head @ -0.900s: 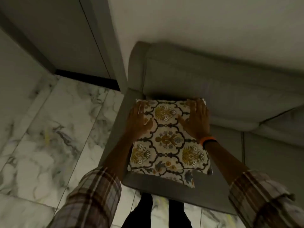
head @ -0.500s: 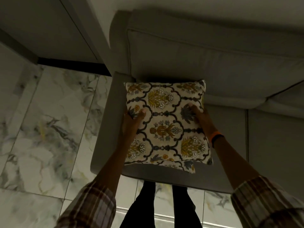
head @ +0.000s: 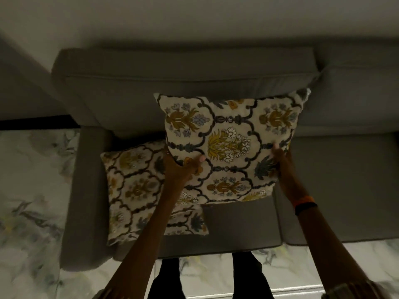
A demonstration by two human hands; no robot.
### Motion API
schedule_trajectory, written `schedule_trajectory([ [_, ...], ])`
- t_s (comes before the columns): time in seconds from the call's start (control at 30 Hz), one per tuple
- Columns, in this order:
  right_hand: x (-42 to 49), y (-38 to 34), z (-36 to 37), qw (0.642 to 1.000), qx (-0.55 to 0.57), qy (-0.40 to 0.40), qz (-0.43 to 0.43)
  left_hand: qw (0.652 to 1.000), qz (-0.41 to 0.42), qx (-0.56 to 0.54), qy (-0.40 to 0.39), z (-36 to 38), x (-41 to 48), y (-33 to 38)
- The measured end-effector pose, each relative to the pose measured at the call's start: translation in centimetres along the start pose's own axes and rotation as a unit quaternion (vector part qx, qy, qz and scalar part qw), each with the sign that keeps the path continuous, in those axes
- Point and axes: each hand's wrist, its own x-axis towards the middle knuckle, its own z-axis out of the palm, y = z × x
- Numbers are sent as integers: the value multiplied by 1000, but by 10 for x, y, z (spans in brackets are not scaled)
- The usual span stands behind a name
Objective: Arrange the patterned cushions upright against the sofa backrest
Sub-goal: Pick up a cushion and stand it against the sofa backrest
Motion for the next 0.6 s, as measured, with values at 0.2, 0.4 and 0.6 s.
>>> schedule_trajectory([
  [0.2,78,32,-137,999,5,28,-23,995,49,66,-60,170,39,-19],
  [0.4,166,91,-218,998,-31,-13,-44,992,-19,111,-61,265,83,-60],
  [0.6,200,128,-237,998,-19,-47,-21,988,-12,109,-111,300,102,-103],
])
